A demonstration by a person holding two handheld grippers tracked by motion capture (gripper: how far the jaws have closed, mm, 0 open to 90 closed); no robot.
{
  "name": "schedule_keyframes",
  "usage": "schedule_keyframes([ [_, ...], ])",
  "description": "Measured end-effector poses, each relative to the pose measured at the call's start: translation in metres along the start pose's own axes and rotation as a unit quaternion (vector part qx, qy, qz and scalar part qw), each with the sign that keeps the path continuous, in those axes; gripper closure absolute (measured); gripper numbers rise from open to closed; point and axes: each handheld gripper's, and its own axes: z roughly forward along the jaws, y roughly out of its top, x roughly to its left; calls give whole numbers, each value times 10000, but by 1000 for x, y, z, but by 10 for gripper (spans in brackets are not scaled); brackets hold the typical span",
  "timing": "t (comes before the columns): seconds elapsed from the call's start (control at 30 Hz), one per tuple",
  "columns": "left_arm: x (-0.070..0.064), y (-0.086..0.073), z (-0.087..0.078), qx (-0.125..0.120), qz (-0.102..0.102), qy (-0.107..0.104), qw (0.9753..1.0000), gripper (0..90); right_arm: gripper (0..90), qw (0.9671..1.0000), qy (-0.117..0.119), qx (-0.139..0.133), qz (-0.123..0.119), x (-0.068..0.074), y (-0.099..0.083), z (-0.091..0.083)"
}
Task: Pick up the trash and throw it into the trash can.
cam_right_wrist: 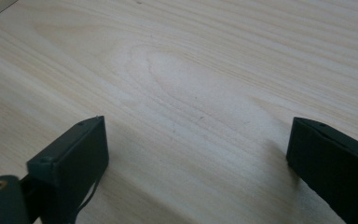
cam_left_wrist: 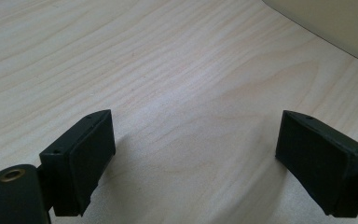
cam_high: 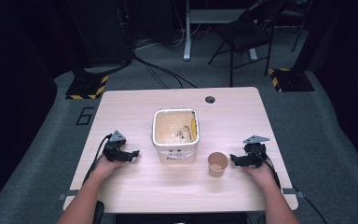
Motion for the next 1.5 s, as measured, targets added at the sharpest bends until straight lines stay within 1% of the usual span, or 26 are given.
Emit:
schedule_keyframes([
  [0.03, 0, 0, 0, -3, -2, -1, 10000, 117, 60, 10000, 0, 0, 0, 0, 0, 0],
  [0.1, 0, 0, 0, -10, 11, -6, 10000, 117, 100, 10000, -14, 3, 6, -1, 0, -1],
  [0.13, 1, 0, 0, -4, 26, -18, 10000, 117, 147, 10000, -38, 4, 65, -1, 1, -2],
  [0.17, 1, 0, 0, -4, 27, -21, 10000, 117, 187, 10000, -52, -23, 56, -3, 0, -4],
  [0.3, 1, 0, 0, -3, 32, -23, 10000, 117, 203, 10000, -61, -66, 43, -5, 1, -4],
  [0.37, 1, 0, 0, -3, 33, -23, 10000, 117, 213, 9999, -84, -19, 99, -4, 1, -5],
  [0.47, 1, 0, 0, -5, 29, -22, 10000, 117, 232, 9999, -101, 8, 115, -3, 1, -6],
  [0.5, 1, 0, 0, -4, 28, -27, 10000, 117, 258, 9996, -180, 50, 190, -4, 1, -9],
  [0.53, 1, 0, 0, -3, 32, -23, 10000, 117, 310, 9993, -236, 99, 282, -5, 2, -10],
  [0.67, 1, 0, 0, -2, 33, -24, 10000, 117, 310, 9988, -298, 176, 344, -8, 2, -11],
  [0.77, 1, 0, 0, -2, 32, -23, 10000, 117, 300, 9988, -289, 249, 309, -8, 4, -12],
  [0.83, 1, 0, 0, -2, 35, -23, 10000, 117, 296, 9988, -290, 246, 313, -7, 4, -13],
  [0.87, 1, 0, 0, -4, 31, -23, 10000, 117, 290, 9990, -268, 204, 290, -7, 4, -14],
  [0.9, 1, 0, 0, -2, 32, -22, 10000, 117, 268, 9993, -192, 150, 279, -6, 5, -17],
  [0.97, 1, 0, 0, -4, 24, -26, 10000, 117, 267, 9993, -179, 132, 294, -4, 6, -19],
  [1.0, 1, 0, 0, 4, 20, -29, 10000, 117, 257, 9995, -112, 52, 286, -1, 7, -24],
  [1.03, 1, 0, 0, 7, 27, -26, 10000, 117, 257, 9995, -112, 52, 286, -1, 7, -24],
  [1.13, 1, 0, 0, 7, 25, -27, 10000, 117, 249, 9998, 1, -33, 211, 3, 11, -30],
  [1.17, 1, 0, 0, -3, 30, -26, 10000, 117, 249, 9998, 53, -115, 157, 6, 13, -34],
  [1.23, 1, 0, 0, -2, 32, -24, 10000, 117, 249, 9997, 87, -139, 167, 7, 15, -36],
  [1.27, 1, 0, 0, -1, 33, -24, 10000, 117, 253, 9996, 115, -199, 139, 8, 16, -38],
  [1.3, 1, 0, 0, -3, 25, -28, 10000, 117, 257, 9995, 154, -226, 177, 9, 17, -40],
  [1.33, 1, 0, 0, -2, 35, -24, 10000, 117, 258, 9992, 168, -330, 128, 11, 21, -45],
  [1.4, 1, 0, 0, -2, 29, -27, 10000, 117, 258, 9991, 184, -369, 120, 12, 22, -49],
  [1.5, 1, 0, 0, -7, 24, -28, 10000, 117, 254, 9983, 313, -471, 126, 13, 27, -58],
])
